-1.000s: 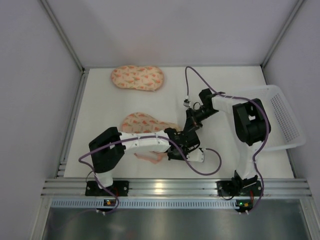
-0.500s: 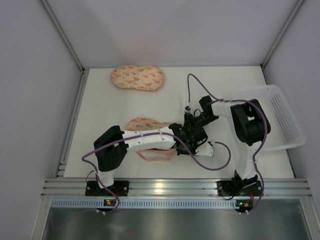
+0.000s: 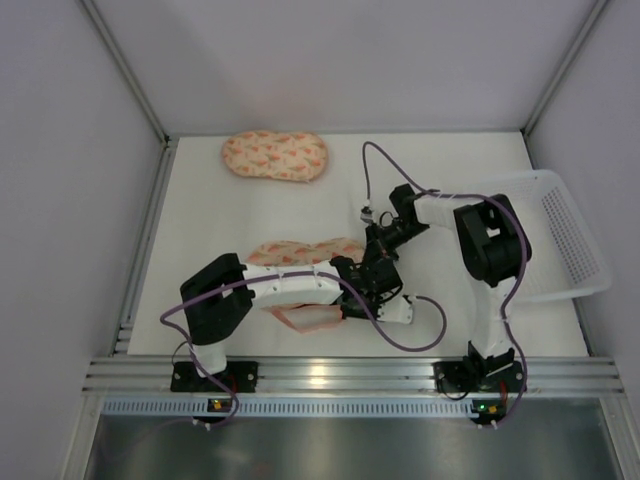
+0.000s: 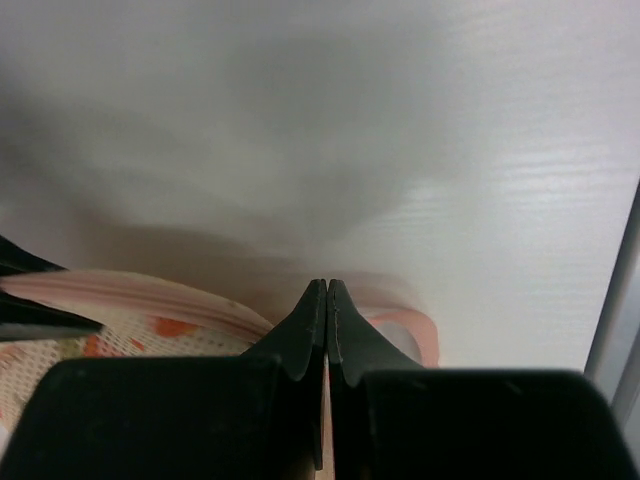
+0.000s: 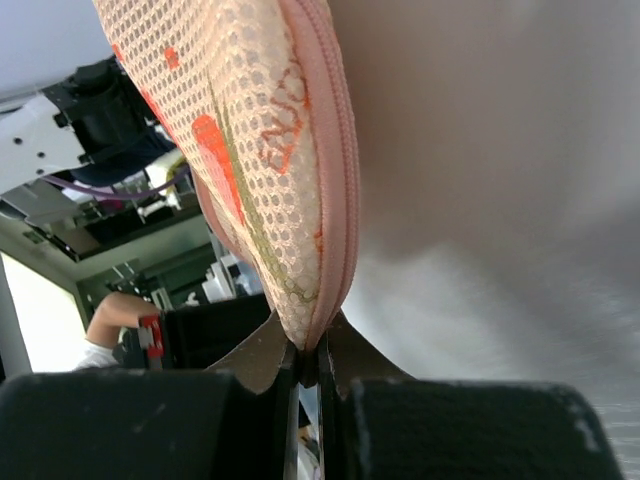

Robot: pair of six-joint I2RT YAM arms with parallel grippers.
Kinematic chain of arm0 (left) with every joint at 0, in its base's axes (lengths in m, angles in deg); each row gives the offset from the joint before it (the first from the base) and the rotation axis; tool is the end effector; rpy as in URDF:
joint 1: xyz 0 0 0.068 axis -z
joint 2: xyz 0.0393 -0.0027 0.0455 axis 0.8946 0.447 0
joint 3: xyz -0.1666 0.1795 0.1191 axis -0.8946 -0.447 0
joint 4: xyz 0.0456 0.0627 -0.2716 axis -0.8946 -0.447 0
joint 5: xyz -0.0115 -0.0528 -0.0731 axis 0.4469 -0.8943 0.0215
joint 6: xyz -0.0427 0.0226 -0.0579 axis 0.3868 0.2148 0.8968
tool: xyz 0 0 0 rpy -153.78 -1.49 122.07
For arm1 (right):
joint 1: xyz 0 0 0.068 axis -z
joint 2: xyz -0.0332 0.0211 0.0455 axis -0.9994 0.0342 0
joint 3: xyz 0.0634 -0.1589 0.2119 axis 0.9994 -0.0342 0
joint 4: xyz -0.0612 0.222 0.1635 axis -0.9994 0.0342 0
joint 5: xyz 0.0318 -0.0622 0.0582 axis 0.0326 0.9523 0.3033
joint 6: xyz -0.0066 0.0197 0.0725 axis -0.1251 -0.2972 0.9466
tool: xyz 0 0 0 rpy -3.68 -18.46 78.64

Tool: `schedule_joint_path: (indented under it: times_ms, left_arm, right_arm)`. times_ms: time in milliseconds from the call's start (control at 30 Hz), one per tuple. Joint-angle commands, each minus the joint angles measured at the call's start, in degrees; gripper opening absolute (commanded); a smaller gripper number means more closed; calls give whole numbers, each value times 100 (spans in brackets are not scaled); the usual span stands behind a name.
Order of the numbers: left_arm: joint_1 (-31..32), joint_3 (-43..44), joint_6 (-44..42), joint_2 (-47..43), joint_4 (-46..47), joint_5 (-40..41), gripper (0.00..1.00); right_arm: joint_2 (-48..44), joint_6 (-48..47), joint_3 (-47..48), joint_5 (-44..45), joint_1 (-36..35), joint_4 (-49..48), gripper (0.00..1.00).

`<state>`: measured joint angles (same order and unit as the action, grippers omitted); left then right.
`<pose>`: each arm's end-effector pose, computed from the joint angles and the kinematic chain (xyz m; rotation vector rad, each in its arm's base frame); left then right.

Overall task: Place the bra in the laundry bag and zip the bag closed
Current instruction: Zip the zipper on the laundry bag.

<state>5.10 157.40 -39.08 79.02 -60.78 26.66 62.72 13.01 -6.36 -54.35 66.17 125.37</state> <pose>0.1451 -0.3678 0.1470 2.1849 1.7882 -0.1332 0.3260 0.1907 0.0982 0.4387 -2.5239 -1.4850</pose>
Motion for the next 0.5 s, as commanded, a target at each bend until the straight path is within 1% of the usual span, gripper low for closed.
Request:
schedule_joint_path:
  times_ms: [0,100,233,367,433,467]
  left_arm:
    - [18,-431,93,-577,-130,-359,0]
    - [18,-660,163,-779,-130,-455,0]
    - [18,-1177,199,-1096,-147,-561,0]
    - [18,-1583,260,-1421,-147,-570,0]
    - [18,-1653,366,-1500,-138,-657,0]
    - [18,-1654,401,-1501,-130,-667,0]
  right_arm:
    - [178,-559,495,118,139,433,0]
    - [363,-737,759,258,191,635,0]
    - [566,-1088,1242,495,235,943,0]
    - [636,-1107,1550,593,244,1005,0]
    - [619,-1002,1682,541,244,979,4]
    - [540,-949,1691,549,253,927,9]
